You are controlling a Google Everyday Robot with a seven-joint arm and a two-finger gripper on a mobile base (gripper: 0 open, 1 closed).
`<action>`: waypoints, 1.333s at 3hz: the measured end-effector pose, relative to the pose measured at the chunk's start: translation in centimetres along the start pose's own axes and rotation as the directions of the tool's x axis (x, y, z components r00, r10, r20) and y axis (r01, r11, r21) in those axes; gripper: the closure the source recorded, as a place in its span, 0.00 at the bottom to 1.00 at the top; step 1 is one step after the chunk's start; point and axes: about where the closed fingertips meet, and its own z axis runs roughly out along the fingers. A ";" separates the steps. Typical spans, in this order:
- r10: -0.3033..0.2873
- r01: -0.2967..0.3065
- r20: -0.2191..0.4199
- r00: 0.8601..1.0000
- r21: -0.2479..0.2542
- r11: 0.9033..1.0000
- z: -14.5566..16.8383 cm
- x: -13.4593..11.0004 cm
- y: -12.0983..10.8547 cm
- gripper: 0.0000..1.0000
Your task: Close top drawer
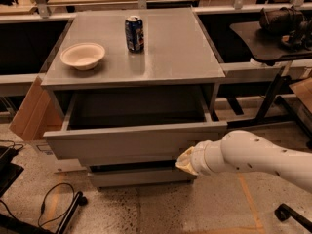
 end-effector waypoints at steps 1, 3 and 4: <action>0.000 0.000 0.010 1.000 -0.008 1.000 0.8 -0.1 -0.6 1.00; -0.048 0.048 0.021 0.999 -0.012 0.999 4.4 -1.2 -7.2 1.00; -0.054 0.054 0.019 0.998 0.002 0.999 4.6 -1.4 -9.0 1.00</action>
Offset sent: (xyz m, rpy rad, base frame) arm 0.1090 0.0095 -0.0130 0.0194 -0.0342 0.0682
